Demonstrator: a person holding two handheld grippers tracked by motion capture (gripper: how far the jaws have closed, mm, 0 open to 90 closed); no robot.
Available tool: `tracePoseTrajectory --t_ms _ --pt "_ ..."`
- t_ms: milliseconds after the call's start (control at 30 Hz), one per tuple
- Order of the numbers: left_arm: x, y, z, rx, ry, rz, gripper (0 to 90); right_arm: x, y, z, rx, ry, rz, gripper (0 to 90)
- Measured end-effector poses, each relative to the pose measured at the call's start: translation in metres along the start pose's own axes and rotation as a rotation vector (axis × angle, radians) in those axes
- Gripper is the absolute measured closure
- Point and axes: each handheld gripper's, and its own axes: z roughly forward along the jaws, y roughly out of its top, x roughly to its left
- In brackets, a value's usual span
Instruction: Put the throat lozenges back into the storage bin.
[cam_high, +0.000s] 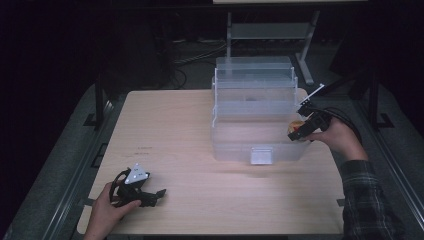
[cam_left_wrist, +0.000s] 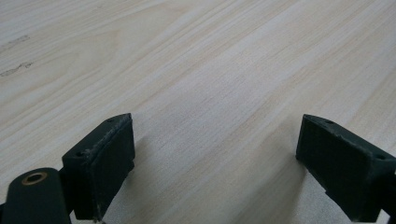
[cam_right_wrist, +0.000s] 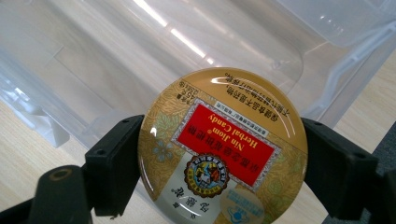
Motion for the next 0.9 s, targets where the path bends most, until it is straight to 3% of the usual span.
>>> tracePoseTrajectory --t_ms 400,500,900 --pt "0.000 0.000 0.000 0.000 0.000 0.000 10.7 0.001 -0.001 -0.007 -0.032 0.007 -0.005 17.3" --pt "0.000 0.000 0.000 0.000 0.000 0.000 10.7 0.004 -0.005 -0.015 -0.065 0.010 -0.008 17.4" --pt "0.000 0.000 0.000 0.000 0.000 0.000 10.7 0.012 -0.036 -0.035 -0.156 0.001 -0.005 12.9"
